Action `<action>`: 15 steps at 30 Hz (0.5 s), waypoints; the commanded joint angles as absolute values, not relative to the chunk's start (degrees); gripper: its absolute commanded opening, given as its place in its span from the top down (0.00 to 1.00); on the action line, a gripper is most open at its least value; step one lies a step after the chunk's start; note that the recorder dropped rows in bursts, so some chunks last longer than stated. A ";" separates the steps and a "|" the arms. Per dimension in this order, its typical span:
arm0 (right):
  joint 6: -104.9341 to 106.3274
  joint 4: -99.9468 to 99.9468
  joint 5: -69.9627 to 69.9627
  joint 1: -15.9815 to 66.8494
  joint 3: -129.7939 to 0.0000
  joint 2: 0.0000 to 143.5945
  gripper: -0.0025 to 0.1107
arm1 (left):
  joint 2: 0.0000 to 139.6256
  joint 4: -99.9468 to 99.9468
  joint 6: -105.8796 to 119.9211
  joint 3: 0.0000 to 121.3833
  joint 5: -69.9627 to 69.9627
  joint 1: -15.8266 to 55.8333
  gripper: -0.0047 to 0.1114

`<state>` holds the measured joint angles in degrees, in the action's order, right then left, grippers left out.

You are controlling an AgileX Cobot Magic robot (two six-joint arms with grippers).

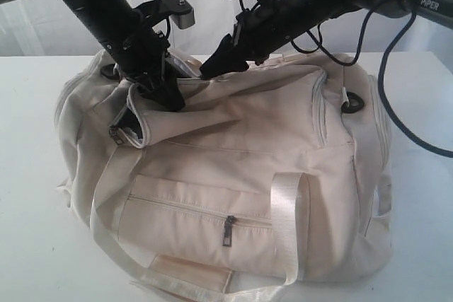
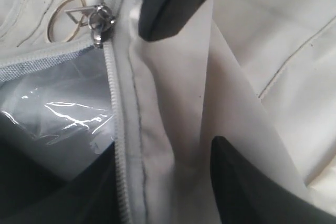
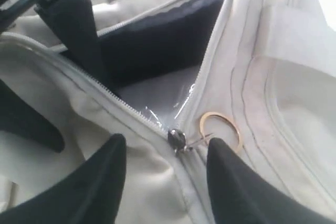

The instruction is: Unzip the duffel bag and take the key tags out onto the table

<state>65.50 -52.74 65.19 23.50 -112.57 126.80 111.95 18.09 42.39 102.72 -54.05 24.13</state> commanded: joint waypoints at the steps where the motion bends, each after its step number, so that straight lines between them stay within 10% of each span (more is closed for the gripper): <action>1: 63.81 -54.52 65.00 24.13 -112.38 127.45 0.61 | 111.42 19.27 42.37 102.77 -54.68 24.04 0.51; 15: 56.20 -56.53 60.64 25.13 -112.48 129.01 0.67 | 111.42 19.27 42.37 102.77 -54.65 24.04 0.51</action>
<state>58.78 -55.20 62.09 25.14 -112.57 129.11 111.95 18.09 42.39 102.72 -53.94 24.13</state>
